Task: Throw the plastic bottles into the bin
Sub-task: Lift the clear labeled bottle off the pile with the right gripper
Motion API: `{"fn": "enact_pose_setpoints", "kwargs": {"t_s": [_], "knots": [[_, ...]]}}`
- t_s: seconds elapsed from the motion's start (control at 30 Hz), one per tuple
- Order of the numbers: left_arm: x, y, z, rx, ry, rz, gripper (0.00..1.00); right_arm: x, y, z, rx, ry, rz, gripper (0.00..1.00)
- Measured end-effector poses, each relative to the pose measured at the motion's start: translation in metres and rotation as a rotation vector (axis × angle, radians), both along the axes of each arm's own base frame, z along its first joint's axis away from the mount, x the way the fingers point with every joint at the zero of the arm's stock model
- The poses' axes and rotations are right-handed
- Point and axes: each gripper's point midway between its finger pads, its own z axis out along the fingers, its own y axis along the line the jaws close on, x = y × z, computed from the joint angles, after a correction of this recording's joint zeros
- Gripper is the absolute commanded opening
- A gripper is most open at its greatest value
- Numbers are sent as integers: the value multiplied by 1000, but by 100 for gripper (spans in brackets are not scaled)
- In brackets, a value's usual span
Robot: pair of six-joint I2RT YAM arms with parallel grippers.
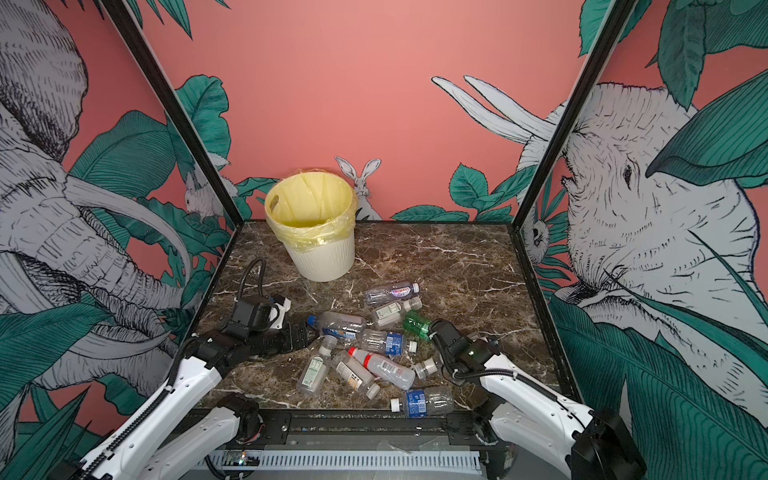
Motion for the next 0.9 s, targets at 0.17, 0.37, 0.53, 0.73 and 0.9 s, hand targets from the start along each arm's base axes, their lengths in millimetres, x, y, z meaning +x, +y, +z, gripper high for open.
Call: {"fn": "enact_pose_setpoints", "kwargs": {"t_s": [0.17,0.37,0.53,0.73,0.9], "knots": [[1,1,0,3,-5,4,99,4,-3,7,5,-41,-17,48],[0,8,6,19,-41,31,99,9,-9,15,4,-78,-36,47],[4,11,19,14,-95,47,99,19,-7,41,1,-138,-6,47],[12,7,26,28,-89,32,99,29,-11,82,-36,-220,24,47],[14,6,25,39,-87,19,99,30,-15,103,-92,-242,70,45]]}}
